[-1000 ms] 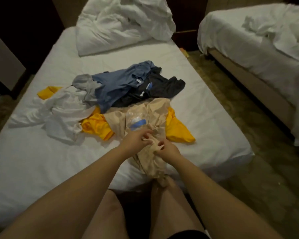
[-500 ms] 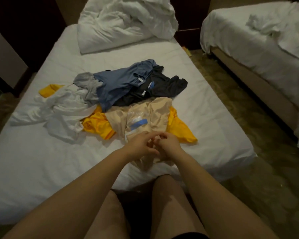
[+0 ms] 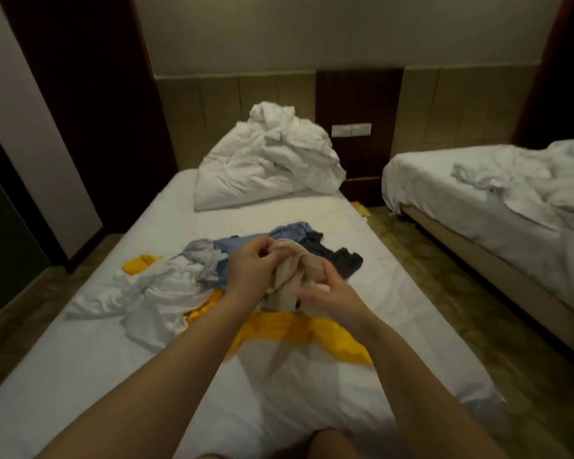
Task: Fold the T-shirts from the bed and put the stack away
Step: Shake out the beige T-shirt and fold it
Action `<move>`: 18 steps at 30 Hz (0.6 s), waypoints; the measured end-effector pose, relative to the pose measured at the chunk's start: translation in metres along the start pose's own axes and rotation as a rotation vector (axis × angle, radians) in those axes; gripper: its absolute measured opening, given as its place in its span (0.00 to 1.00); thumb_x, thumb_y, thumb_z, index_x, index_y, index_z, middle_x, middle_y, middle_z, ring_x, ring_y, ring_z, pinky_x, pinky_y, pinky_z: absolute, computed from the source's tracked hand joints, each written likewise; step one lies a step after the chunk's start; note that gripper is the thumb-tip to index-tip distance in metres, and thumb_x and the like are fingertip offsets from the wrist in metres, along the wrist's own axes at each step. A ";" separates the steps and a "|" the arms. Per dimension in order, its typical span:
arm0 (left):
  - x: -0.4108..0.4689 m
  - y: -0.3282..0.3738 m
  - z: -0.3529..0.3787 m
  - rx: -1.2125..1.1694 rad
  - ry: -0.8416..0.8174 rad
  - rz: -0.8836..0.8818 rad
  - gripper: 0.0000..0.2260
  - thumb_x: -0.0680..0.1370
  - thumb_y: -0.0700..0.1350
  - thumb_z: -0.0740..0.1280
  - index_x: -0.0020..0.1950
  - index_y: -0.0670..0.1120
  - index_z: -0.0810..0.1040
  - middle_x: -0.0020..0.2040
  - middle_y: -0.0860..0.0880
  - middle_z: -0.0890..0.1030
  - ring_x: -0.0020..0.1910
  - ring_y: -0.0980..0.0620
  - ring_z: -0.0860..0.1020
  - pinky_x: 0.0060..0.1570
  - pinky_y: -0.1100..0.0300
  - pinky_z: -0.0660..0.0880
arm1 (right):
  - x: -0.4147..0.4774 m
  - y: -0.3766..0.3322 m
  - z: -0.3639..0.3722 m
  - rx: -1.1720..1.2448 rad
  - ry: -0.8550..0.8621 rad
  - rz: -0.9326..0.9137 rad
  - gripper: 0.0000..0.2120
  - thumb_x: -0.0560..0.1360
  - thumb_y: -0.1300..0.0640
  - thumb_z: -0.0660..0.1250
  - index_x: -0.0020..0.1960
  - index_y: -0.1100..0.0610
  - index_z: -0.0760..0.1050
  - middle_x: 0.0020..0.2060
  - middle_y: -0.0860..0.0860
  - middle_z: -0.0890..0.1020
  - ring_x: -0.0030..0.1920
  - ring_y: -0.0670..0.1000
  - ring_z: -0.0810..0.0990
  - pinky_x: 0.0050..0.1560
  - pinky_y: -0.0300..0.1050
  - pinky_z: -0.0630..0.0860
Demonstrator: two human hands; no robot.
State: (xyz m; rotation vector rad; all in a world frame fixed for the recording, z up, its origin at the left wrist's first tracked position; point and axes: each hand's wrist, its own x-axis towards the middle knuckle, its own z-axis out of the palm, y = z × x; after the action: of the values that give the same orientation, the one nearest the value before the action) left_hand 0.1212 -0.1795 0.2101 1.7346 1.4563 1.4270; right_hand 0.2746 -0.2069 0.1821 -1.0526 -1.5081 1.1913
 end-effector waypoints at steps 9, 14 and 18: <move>0.028 0.038 -0.047 0.002 0.074 0.099 0.09 0.76 0.50 0.65 0.39 0.48 0.79 0.36 0.47 0.77 0.35 0.51 0.74 0.36 0.56 0.69 | 0.010 -0.087 0.020 0.034 0.245 -0.424 0.11 0.77 0.54 0.61 0.38 0.56 0.73 0.28 0.46 0.75 0.31 0.43 0.73 0.34 0.34 0.70; 0.032 0.066 -0.066 0.024 -0.043 0.259 0.04 0.77 0.45 0.65 0.43 0.52 0.74 0.46 0.50 0.73 0.43 0.63 0.73 0.42 0.73 0.68 | 0.028 -0.118 0.027 -0.080 0.292 -0.473 0.13 0.79 0.59 0.61 0.36 0.50 0.74 0.30 0.47 0.76 0.31 0.39 0.73 0.34 0.32 0.68; 0.030 0.094 -0.076 0.059 -0.376 0.248 0.06 0.79 0.53 0.60 0.55 0.54 0.71 0.48 0.57 0.76 0.48 0.62 0.75 0.47 0.70 0.71 | 0.033 -0.133 0.033 -0.110 0.286 -0.466 0.10 0.78 0.58 0.62 0.39 0.50 0.75 0.33 0.46 0.78 0.33 0.39 0.75 0.34 0.28 0.69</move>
State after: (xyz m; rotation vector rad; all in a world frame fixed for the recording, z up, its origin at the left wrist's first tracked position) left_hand 0.0902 -0.2040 0.3285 2.1416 1.1234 1.0964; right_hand 0.2249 -0.2044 0.3140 -0.8370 -1.4940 0.6131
